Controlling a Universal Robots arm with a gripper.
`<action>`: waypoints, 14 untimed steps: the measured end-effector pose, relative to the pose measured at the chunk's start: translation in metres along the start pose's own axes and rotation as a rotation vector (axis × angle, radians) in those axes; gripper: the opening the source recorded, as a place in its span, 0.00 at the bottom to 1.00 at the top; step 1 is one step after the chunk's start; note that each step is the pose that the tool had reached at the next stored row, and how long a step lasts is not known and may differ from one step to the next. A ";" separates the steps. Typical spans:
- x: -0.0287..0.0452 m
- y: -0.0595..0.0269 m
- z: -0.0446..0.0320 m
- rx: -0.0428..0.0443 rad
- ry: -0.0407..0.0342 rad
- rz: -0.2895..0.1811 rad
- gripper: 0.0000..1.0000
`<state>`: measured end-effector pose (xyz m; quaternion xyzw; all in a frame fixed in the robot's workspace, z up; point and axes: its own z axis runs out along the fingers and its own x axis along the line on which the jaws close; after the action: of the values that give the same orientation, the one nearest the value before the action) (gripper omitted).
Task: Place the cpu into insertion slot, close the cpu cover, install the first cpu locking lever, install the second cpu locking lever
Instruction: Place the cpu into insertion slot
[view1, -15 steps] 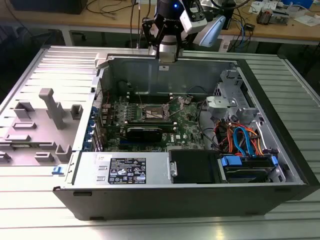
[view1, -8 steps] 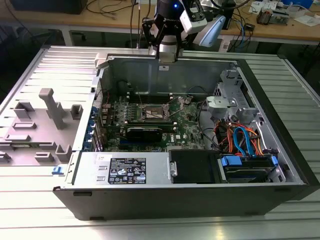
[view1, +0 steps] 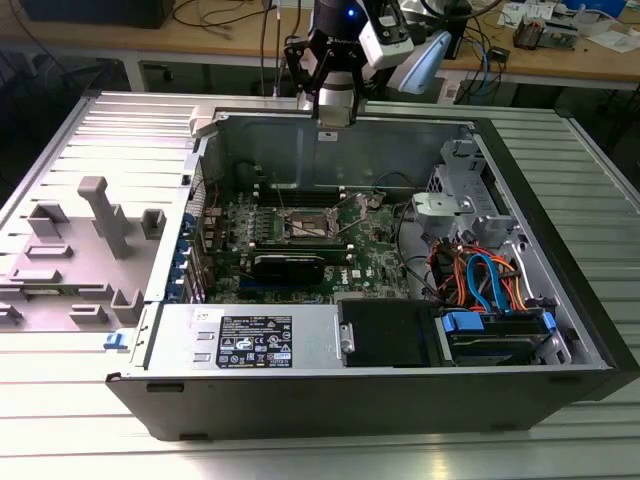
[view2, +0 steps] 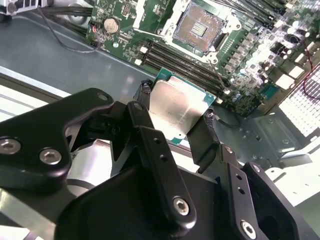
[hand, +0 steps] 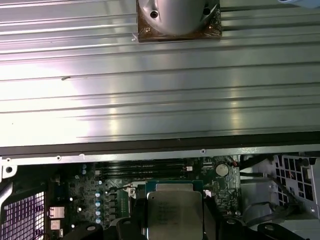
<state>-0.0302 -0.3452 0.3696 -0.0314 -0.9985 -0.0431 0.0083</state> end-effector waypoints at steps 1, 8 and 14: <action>0.0000 -0.0002 0.0002 0.0001 -0.0009 0.011 0.55; -0.0004 -0.0072 0.0003 0.0029 -0.0030 0.031 0.55; -0.0005 -0.0081 0.0007 0.0023 -0.0066 0.075 0.55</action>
<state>-0.0302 -0.3533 0.3682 -0.0688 -0.9967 -0.0415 0.0066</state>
